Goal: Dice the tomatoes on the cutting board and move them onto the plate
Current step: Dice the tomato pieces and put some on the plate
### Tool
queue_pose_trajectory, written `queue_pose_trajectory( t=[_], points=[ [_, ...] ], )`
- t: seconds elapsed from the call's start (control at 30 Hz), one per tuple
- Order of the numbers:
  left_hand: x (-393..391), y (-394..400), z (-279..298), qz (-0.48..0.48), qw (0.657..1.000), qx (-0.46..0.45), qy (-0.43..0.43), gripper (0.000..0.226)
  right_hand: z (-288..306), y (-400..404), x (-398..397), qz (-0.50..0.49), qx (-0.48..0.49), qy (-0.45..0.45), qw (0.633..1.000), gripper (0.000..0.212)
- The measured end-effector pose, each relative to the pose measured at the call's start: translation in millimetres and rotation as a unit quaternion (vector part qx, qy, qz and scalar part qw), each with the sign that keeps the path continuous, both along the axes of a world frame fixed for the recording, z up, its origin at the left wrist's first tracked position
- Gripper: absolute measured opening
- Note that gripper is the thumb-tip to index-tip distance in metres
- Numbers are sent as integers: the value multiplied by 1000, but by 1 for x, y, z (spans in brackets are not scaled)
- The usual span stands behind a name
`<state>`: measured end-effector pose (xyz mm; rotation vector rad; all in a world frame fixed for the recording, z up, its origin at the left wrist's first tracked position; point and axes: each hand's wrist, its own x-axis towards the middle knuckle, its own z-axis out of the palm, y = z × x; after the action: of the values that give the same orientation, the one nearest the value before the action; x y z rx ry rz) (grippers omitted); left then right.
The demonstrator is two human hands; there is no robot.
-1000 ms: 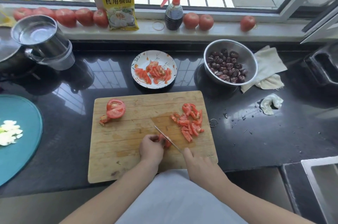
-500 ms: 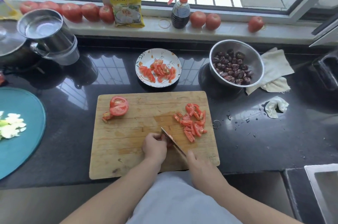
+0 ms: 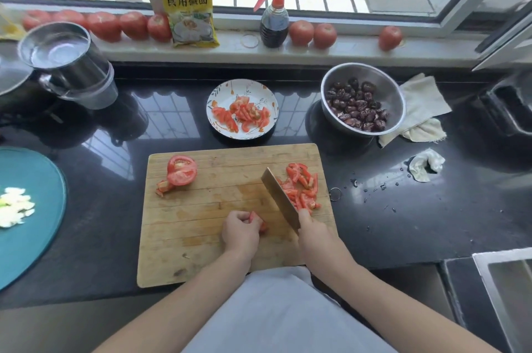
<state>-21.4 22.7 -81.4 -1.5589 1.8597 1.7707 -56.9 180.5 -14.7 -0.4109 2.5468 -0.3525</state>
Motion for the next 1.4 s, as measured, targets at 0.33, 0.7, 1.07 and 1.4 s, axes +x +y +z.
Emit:
queue_pose_trajectory(
  t=[0.33,0.7,1.07,1.4],
  points=[
    [3,-2,-4,46,998,33,-8,13,14,-20,28,149,52,-10,987,33],
    [-2,-2,-6,39,999,23,-28,15,20,-28,28,150,91,-13,984,27],
    [-4,-4,-4,27,998,9,-50,13,12,2,34,158,106,-32,981,38],
    [-9,-1,5,-17,998,-35,-57,16,1,-41,8,49,-22,-29,998,31]
  ],
)
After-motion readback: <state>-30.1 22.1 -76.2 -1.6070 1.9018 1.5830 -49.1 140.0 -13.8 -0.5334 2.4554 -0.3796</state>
